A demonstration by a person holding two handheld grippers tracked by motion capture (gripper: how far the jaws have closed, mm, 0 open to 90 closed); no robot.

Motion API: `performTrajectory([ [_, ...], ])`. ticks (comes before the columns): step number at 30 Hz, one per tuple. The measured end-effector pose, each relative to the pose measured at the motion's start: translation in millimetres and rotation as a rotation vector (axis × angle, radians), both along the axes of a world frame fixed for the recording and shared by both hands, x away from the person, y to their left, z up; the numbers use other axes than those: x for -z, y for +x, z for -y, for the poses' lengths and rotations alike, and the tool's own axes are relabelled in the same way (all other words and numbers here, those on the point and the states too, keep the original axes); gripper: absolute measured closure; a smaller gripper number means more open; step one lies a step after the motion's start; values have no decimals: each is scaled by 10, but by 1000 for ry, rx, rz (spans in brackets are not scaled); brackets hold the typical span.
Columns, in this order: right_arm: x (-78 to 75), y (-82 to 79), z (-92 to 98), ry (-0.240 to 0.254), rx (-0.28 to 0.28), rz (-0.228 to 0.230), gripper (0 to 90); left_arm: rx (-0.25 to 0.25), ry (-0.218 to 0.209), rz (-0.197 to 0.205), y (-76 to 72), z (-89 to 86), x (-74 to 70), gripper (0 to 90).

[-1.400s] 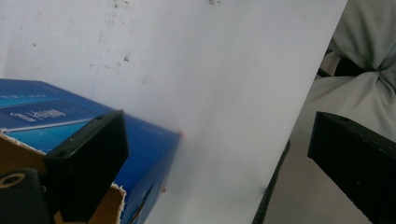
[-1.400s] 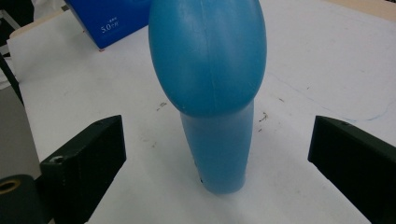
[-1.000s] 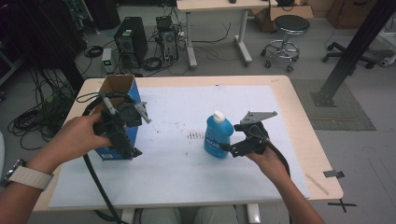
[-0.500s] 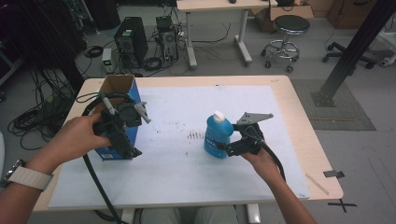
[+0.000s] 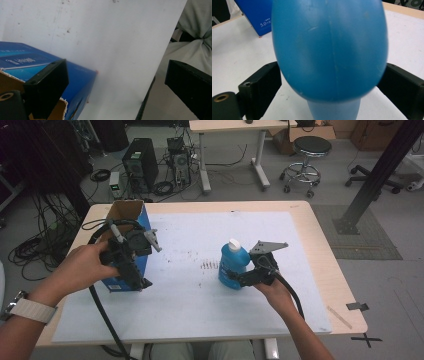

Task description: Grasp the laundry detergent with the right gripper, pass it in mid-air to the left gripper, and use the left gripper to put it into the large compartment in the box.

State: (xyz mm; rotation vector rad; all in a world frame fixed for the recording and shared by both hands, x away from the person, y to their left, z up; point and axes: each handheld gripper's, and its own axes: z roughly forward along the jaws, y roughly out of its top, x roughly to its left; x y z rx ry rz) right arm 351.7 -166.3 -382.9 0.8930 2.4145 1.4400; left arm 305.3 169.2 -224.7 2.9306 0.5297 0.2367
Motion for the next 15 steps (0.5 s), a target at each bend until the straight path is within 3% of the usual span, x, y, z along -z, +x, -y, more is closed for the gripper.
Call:
performTrajectory([
  [15, 18, 9, 2, 1, 5, 19, 165, -4, 2, -1, -1, 1, 1, 58],
])
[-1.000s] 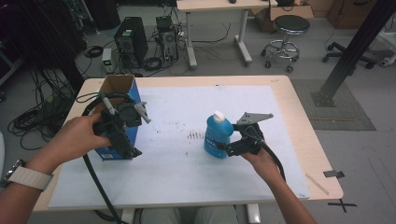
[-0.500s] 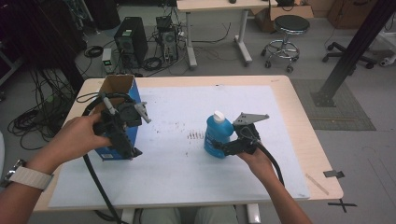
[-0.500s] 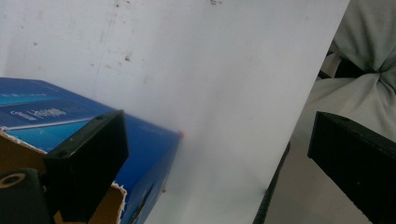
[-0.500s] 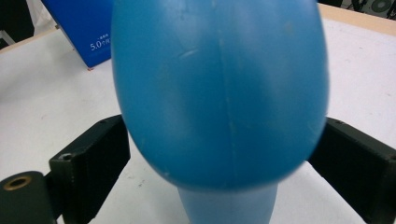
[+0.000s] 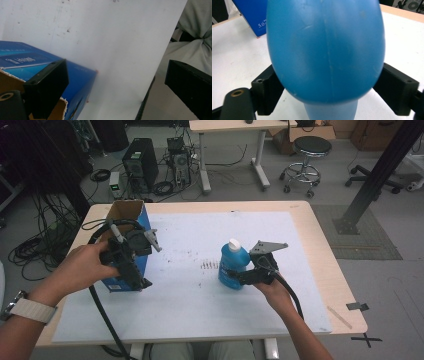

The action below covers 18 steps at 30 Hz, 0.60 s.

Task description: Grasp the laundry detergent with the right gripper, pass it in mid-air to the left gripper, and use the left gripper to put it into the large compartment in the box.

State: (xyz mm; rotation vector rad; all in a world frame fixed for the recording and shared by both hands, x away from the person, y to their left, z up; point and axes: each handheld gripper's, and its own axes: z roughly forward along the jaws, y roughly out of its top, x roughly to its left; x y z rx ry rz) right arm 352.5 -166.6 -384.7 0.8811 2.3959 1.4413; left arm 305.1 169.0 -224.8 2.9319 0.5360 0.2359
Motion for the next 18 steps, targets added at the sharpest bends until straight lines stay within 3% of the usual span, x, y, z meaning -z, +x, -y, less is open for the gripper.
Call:
performTrajectory([
  [18, -7, -10, -16, -2, -10, 27, 269, -4, 0, 1, -8, -18, 0, 59],
])
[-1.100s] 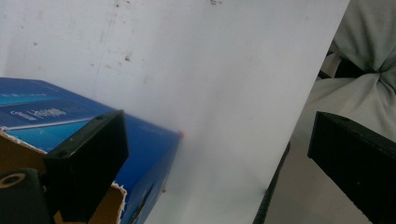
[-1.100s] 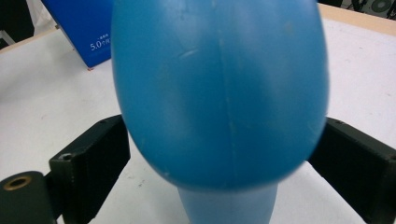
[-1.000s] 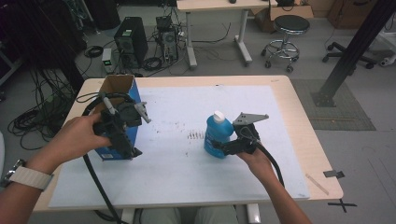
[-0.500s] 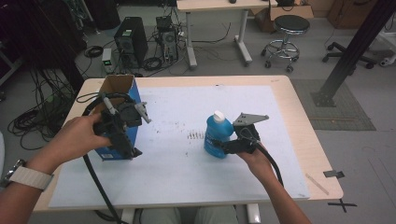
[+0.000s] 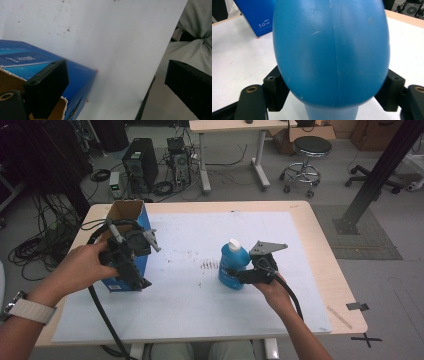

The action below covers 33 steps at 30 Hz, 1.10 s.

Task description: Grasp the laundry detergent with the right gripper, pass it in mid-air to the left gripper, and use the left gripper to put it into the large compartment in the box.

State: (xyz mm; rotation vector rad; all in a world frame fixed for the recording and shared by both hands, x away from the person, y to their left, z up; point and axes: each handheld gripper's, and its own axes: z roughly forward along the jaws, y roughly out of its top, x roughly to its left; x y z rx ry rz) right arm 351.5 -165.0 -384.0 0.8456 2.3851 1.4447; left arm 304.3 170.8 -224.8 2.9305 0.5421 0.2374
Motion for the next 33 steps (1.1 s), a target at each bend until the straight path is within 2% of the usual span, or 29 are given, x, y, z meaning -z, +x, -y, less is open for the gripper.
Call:
performTrajectory([
  [19, 9, -8, -13, -11, -5, 26, 366, 1, 0, -1, 9, 0, 3, 59],
  [23, 9, -11, -20, -12, -10, 34, 414, -3, 0, -1, 7, -5, 4, 59],
  [33, -16, -17, -30, -29, -7, 33, 436, -1, 1, -2, 11, 1, 3, 60],
])
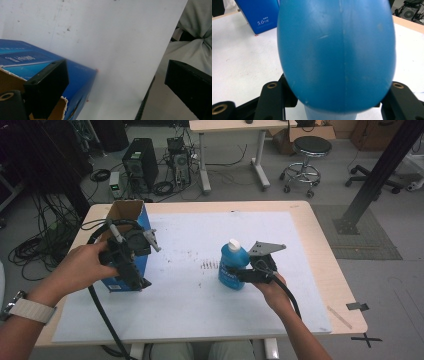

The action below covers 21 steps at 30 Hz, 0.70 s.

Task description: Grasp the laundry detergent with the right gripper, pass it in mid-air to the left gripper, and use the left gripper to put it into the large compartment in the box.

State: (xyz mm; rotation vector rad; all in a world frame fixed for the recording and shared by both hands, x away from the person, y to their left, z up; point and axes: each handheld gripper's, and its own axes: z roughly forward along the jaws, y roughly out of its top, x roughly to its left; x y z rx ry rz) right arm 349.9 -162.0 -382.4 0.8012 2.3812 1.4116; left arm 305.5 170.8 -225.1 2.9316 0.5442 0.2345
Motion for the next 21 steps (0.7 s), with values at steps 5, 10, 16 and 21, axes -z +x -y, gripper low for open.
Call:
performTrajectory([
  [5, -42, -30, -28, -27, -31, 7, 441, -2, -1, -3, 4, 3, -7, 60],
  [10, -199, -63, -30, -35, -71, 18, 442, -1, -15, 0, -5, 15, -46, 60],
  [16, -468, -136, 26, -33, -133, 27, 442, 5, -35, 9, -31, 56, -150, 59],
  [21, -659, -197, 114, -31, -194, 24, 442, 14, -30, 14, -54, 130, -237, 59],
])
